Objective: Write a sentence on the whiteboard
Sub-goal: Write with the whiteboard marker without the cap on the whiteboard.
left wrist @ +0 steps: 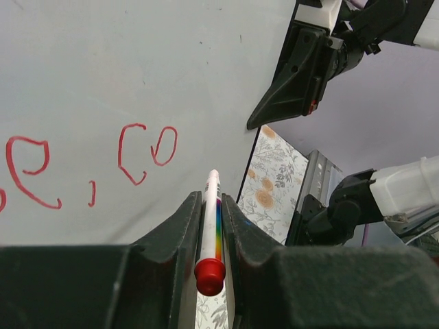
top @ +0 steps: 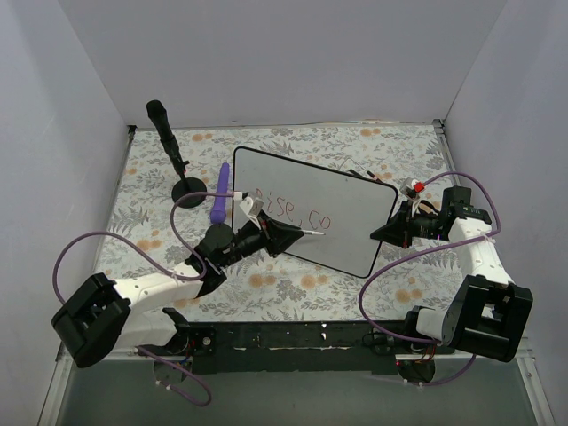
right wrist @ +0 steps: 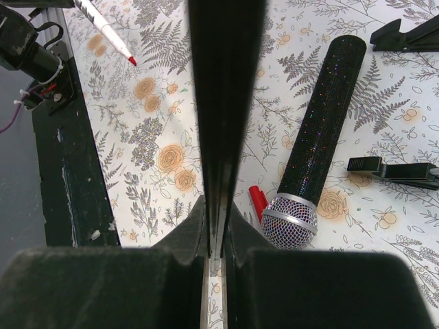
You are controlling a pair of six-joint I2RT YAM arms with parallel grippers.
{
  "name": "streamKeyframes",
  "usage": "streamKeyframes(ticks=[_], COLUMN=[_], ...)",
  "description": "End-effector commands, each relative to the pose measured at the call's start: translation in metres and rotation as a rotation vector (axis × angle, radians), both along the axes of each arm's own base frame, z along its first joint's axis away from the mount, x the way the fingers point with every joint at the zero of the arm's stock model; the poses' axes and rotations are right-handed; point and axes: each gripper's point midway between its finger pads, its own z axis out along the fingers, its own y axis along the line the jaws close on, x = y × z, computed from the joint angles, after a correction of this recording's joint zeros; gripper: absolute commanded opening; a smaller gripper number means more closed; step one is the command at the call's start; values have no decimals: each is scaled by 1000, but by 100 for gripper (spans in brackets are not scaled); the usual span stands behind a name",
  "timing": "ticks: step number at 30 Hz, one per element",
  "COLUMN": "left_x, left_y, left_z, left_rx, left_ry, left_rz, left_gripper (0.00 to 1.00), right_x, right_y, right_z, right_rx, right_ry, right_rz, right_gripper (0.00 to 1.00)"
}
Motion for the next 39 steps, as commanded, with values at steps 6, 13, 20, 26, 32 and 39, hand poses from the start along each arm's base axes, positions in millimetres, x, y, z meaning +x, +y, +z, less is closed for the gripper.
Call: streamKeyframes(ticks=[6, 13, 20, 26, 32, 39], left_x=[23, 34, 39, 45, 48, 48], left_y=[-24, -29, -32, -32, -32, -31], left_z=[23, 22, 21, 16, 13, 3], left_rx=[-12, 4, 15, 32, 44, 70], left_ry=[-74, -76, -81, -74, -75, -66], left_rz=[17, 44, 54, 74, 85, 92], left_gripper=[0, 0, 0, 0, 0, 0], right_x=[5, 5, 5, 5, 5, 4], right_y=[-2, -2, -1, -2, -2, -2], right_z=[-2, -1, -1, -1, -1, -1], right_rx=[-51, -52, -52, -53, -55, -53], right_ry=[-53, -57, -59, -55, -60, -55], right_rz=[12, 13, 16, 14, 14, 14], right_gripper=[1, 1, 1, 1, 1, 1])
